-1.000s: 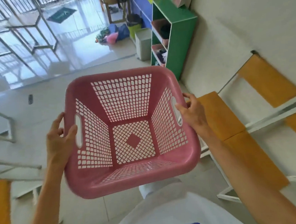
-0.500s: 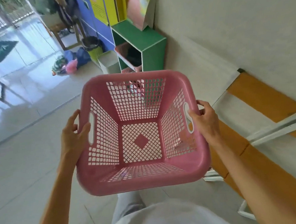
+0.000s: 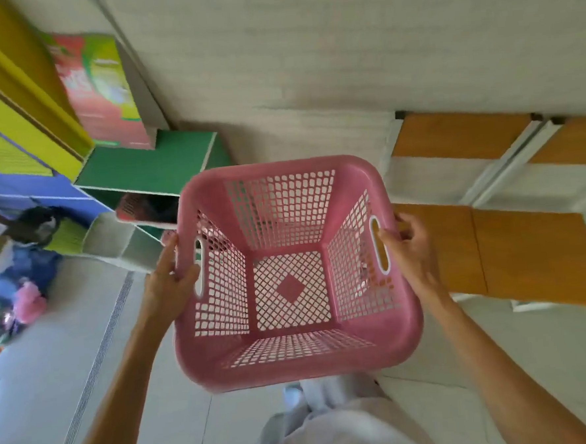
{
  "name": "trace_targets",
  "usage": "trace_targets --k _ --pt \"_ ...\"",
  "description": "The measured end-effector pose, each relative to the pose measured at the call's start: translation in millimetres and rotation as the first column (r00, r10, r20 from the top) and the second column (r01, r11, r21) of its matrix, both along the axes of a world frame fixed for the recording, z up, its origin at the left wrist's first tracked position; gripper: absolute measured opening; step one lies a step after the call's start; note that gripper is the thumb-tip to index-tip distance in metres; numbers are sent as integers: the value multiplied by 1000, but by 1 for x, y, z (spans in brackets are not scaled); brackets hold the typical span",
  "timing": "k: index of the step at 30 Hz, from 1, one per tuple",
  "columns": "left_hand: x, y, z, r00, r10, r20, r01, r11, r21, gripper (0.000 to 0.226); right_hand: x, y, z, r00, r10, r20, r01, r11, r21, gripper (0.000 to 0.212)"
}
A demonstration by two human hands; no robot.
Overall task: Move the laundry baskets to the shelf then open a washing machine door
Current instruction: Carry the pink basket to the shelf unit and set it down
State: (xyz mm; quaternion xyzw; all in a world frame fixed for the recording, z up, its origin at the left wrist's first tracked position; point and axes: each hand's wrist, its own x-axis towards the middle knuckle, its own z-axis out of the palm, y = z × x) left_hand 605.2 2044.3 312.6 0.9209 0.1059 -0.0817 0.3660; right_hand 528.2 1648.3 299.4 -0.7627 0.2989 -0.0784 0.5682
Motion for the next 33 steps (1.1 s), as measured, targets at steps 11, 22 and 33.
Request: trace_targets --k 11,22,33 --pt "215 -64 -208 864 -388 -320 436 896 90 75 141 -44 -195 875 5 -484 -75 989 -126 35" --pt "315 -70 -432 765 -446 -464 485 874 -41 85 242 -80 -386 652 124 -748 -148 988 34 17" --pt "341 -79 -486 851 -421 -313 447 895 11 77 286 -82 -444 622 167 -765 -206 977 45 16"
